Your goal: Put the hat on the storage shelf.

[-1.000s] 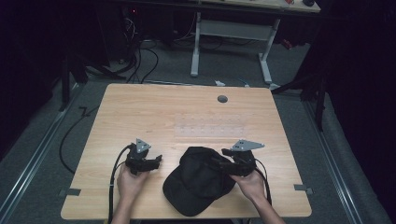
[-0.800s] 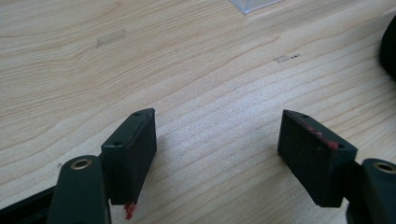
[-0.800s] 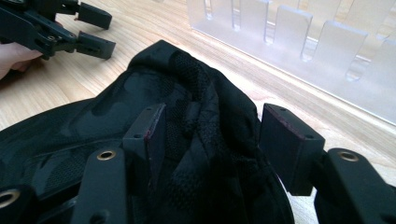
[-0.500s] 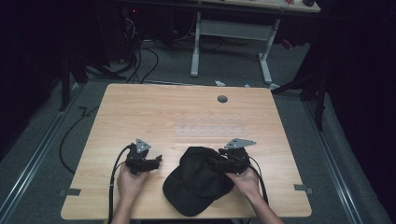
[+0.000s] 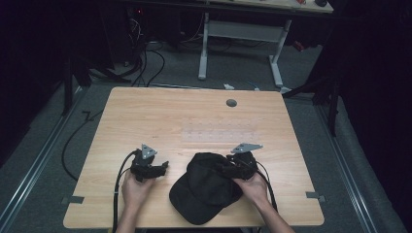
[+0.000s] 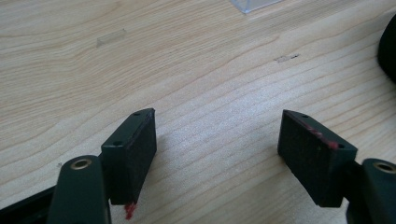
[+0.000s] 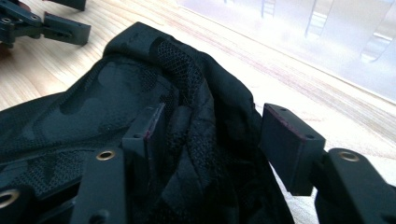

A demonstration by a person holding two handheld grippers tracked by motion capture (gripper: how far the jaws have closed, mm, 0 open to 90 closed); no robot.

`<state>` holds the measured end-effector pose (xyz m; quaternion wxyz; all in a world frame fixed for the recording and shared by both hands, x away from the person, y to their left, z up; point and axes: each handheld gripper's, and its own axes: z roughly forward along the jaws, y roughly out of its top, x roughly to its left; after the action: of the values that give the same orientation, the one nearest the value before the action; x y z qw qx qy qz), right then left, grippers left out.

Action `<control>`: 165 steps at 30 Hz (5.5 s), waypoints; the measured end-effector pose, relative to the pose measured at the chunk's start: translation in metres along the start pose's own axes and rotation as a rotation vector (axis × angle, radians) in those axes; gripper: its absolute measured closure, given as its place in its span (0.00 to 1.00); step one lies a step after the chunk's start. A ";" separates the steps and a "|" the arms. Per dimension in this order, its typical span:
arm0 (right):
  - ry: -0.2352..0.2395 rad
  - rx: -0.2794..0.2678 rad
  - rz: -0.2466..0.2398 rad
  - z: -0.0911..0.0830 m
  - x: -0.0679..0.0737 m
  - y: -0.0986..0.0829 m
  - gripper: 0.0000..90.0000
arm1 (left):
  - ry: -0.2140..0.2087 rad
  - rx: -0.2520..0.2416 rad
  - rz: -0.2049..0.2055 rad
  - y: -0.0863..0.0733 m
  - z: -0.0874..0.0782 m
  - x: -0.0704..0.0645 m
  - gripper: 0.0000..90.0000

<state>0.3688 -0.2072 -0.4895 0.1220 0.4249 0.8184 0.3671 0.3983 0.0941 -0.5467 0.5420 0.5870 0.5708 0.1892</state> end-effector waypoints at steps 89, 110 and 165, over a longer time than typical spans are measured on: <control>0.159 -0.211 -0.100 -0.082 -0.018 0.032 0.90 | -0.421 0.071 -0.128 0.054 -0.043 -0.056 0.26; 0.190 -0.243 -0.154 -0.075 -0.011 0.041 0.90 | -0.560 0.234 -0.143 0.051 -0.035 -0.095 0.17; 0.339 -0.366 -0.235 -0.067 -0.005 0.069 0.66 | -0.728 0.353 -0.047 0.048 -0.056 -0.110 0.80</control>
<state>0.3798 -0.2188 -0.3947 0.0999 0.2306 0.7907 0.5582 0.3430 0.0330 -0.4425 0.6037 0.6865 0.3788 -0.1444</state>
